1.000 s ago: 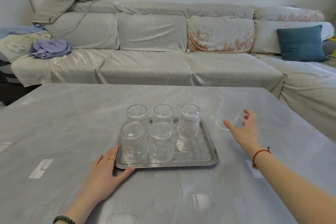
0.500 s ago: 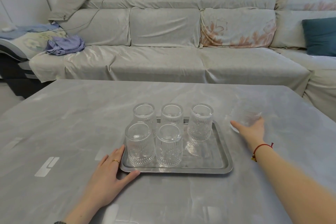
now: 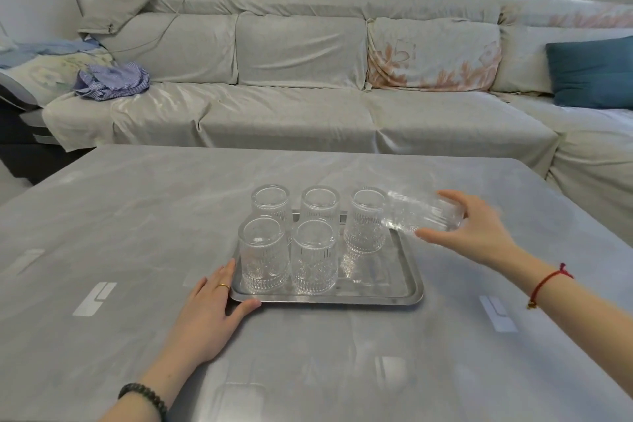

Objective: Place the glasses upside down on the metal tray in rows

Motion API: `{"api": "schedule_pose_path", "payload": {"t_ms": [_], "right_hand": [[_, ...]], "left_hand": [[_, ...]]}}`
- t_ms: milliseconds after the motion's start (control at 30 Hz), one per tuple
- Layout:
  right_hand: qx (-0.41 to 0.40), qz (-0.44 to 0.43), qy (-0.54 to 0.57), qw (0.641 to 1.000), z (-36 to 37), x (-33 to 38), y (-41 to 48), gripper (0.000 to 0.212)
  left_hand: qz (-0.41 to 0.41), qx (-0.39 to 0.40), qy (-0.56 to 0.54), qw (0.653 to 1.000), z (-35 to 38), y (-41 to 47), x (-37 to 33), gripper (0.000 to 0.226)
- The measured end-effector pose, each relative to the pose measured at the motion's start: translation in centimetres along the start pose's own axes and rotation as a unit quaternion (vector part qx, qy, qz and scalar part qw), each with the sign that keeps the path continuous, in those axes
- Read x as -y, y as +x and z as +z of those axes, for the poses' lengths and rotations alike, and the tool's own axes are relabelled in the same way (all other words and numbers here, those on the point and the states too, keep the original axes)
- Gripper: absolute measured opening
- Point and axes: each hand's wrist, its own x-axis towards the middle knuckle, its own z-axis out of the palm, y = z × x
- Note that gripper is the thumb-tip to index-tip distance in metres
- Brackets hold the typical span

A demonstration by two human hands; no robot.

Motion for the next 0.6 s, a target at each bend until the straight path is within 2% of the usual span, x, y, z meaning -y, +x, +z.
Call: {"api": "schedule_pose_path", "payload": {"t_ms": [133,267,600], "right_hand": [[0.034,-0.030,-0.009,0.999,-1.3,3.5,-0.6,0.072],[0.064,-0.052,-0.007,0.997,1.0,5.7,-1.1,0.070],[0.098,-0.049,-0.040,0.993,7.1,5.7,-1.3,0.075]], "left_hand": [[0.001,-0.003,0.002,1.000,0.1,0.0,0.0,0.086],[0.003,-0.011,0.008,1.000,0.0,0.1,0.0,0.086],[0.004,-0.016,0.013,1.000,0.2,0.1,0.1,0.087]]}}
